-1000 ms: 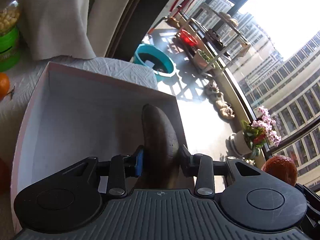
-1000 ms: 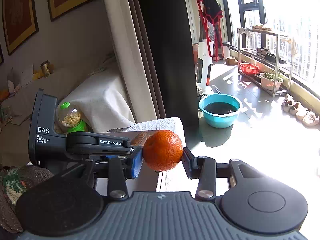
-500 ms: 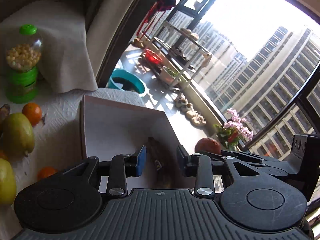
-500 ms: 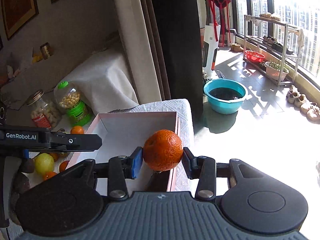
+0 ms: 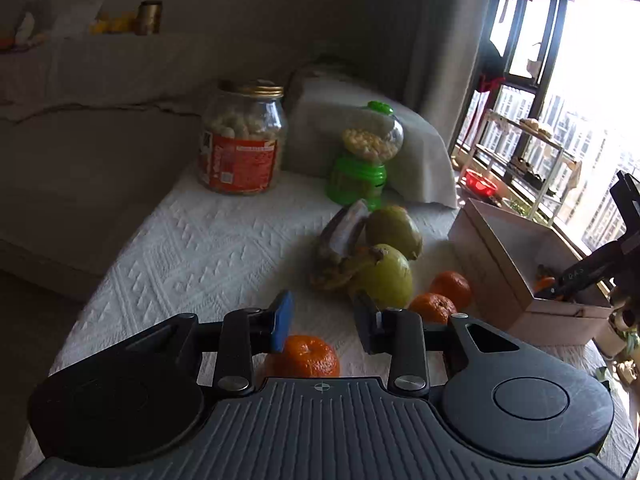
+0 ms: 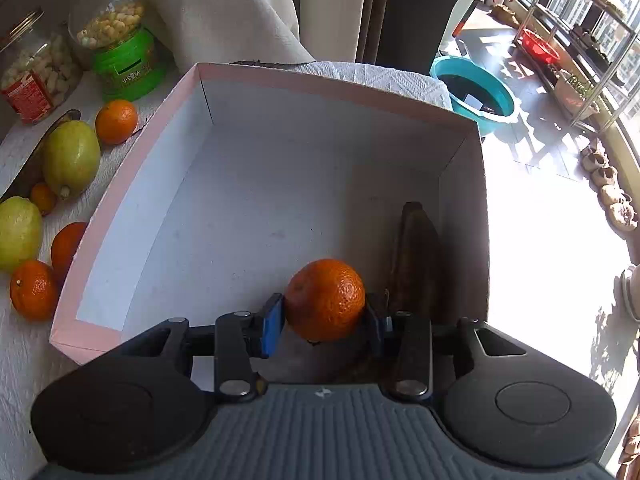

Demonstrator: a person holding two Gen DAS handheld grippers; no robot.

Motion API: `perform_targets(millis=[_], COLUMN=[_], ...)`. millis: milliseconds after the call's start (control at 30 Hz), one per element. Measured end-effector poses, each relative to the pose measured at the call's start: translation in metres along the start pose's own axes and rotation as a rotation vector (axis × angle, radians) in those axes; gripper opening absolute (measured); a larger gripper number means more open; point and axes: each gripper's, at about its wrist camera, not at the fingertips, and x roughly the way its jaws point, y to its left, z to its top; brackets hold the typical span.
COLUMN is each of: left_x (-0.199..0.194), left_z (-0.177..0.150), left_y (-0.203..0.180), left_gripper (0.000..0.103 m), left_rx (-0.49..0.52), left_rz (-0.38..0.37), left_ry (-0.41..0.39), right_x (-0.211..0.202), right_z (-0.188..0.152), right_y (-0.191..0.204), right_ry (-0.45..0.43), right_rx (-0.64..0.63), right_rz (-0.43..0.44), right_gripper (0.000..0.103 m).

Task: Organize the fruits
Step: 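Move both grippers back from the box toward the remaining fruit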

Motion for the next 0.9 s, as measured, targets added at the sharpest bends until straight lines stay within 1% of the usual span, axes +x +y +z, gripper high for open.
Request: perform_targets(millis=[33, 67, 133, 167, 200, 267, 333, 367, 433, 467, 533, 633, 667, 733, 800, 867, 900], left_x=[0.002, -0.002, -0.010, -0.010, -0.009, -0.010, -0.012, -0.011, -0.012, -0.013, -0.012, -0.013, -0.013, -0.013, -0.010, -0.007, -0.005], left_z=[0.003, 0.006, 0.004, 0.003, 0.001, 0.000, -0.002, -0.002, -0.003, -0.003, -0.005, -0.010, -0.012, -0.015, -0.020, -0.025, -0.026], left_y=[0.006, 0.012, 0.019, 0.022, 0.027, 0.035, 0.043, 0.047, 0.049, 0.047, 0.036, 0.011, 0.004, -0.009, -0.021, -0.027, -0.028], left_gripper=[0.037, 0.037, 0.037, 0.037, 0.037, 0.037, 0.037, 0.037, 0.037, 0.037, 0.037, 0.037, 0.037, 0.038, 0.038, 0.038, 0.038], left_rx=[-0.026, -0.038, -0.059, -0.073, -0.092, -0.137, -0.164, -0.175, -0.179, -0.166, -0.107, 0.014, 0.050, 0.113, 0.182, 0.226, 0.232], left_rz=[-0.009, -0.007, 0.014, 0.022, 0.024, 0.021, 0.038, 0.056, 0.061, 0.046, 0.019, 0.001, -0.001, 0.006, 0.034, 0.063, 0.070], left_ry=[-0.008, -0.015, -0.037, -0.046, -0.054, -0.063, -0.065, -0.065, -0.064, -0.056, -0.033, -0.033, -0.037, -0.037, -0.033, -0.026, -0.023], right_x=[-0.004, -0.011, -0.034, -0.045, -0.056, -0.077, -0.093, -0.100, -0.106, -0.107, -0.102, -0.086, -0.080, -0.067, -0.061, -0.057, -0.054], right_z=[0.001, 0.000, -0.005, -0.010, -0.015, -0.031, -0.050, -0.061, -0.081, -0.093, -0.110, -0.132, -0.138, -0.150, -0.158, -0.165, -0.166], right_y=[0.000, 0.001, 0.006, 0.011, 0.016, 0.025, 0.034, 0.039, 0.052, 0.060, 0.076, 0.097, 0.102, 0.115, 0.126, 0.134, 0.135], right_ry=[-0.004, -0.023, -0.105, -0.153, -0.201, -0.289, -0.368, -0.408, -0.461, -0.488, -0.518, -0.523, -0.519, -0.513, -0.524, -0.544, -0.543], right_rx=[0.015, 0.024, 0.014, 0.000, -0.013, -0.015, -0.006, 0.004, 0.014, 0.016, 0.020, 0.026, 0.023, -0.003, -0.059, -0.096, -0.097], right_rz=[0.005, 0.005, -0.034, -0.055, -0.063, -0.057, -0.005, 0.036, 0.117, 0.164, 0.219, 0.276, 0.278, 0.236, 0.202, 0.172, 0.174], right_gripper=[0.047, 0.055, 0.065, 0.069, 0.069, 0.070, 0.072, 0.073, 0.077, 0.078, 0.078, 0.078, 0.078, 0.078, 0.078, 0.078, 0.078])
